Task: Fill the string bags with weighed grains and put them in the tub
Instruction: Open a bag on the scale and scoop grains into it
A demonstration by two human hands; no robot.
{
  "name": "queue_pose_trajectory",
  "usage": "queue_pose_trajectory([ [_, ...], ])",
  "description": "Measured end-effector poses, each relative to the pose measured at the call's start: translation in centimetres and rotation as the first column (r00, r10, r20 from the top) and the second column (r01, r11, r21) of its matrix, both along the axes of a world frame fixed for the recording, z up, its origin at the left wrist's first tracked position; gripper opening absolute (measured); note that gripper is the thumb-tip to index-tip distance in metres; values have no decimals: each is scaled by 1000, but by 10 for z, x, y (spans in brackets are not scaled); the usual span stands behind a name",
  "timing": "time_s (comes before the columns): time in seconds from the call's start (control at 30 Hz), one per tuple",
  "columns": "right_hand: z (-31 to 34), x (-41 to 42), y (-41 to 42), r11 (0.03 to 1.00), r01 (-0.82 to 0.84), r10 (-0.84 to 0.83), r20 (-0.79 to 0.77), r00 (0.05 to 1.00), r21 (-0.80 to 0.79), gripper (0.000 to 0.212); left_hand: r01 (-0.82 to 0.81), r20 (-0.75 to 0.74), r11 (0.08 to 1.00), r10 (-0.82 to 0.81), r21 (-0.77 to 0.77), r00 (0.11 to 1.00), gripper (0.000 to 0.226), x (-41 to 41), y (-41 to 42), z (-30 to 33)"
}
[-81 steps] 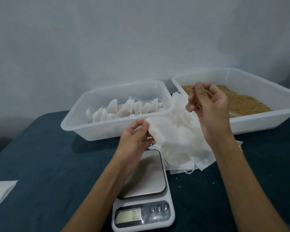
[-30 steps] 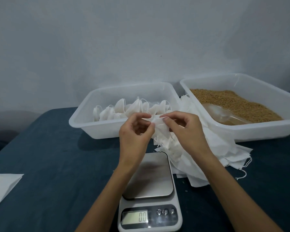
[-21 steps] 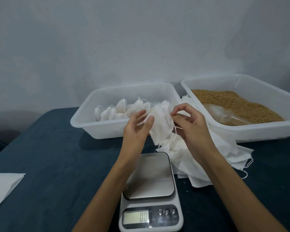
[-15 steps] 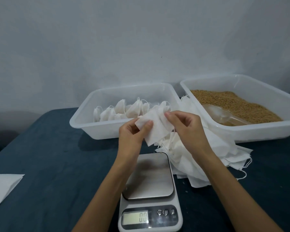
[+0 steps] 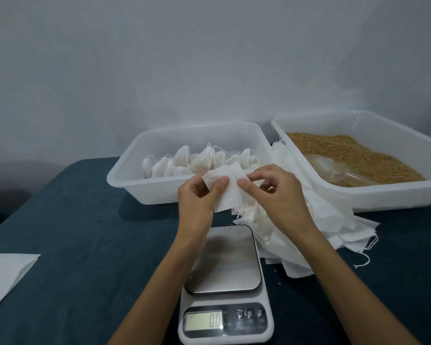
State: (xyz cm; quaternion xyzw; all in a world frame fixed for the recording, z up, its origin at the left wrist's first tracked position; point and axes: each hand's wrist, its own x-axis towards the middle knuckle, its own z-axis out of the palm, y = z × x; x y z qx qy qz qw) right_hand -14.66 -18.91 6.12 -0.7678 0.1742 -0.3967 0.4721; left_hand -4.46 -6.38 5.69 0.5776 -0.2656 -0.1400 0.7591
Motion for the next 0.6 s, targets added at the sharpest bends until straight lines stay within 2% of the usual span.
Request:
queue_pose_trajectory([
  [0.1,0,-1,-5,998,30,-33,71,997,49,7,-5,-51,1000,4,-11,999,12,0,0,1],
  [0.23,3,-6,0,995,-67,46,255,966,77,10,36,-208,999,-39,-16,977,20,3,1,3],
  [0.43,5,-4,6,972,-227,206,233,950,67,17,93,-181,995,-100,-46,978,41,1,0,5],
  [0.5,1,-2,4,967,-243,224,200,954,75,27,111,-169,993,-117,-43,979,40,-1,0,5],
  [0.6,-1,0,-1,979,-179,153,222,963,101,38,50,-234,998,-58,-40,971,27,0,1,5],
])
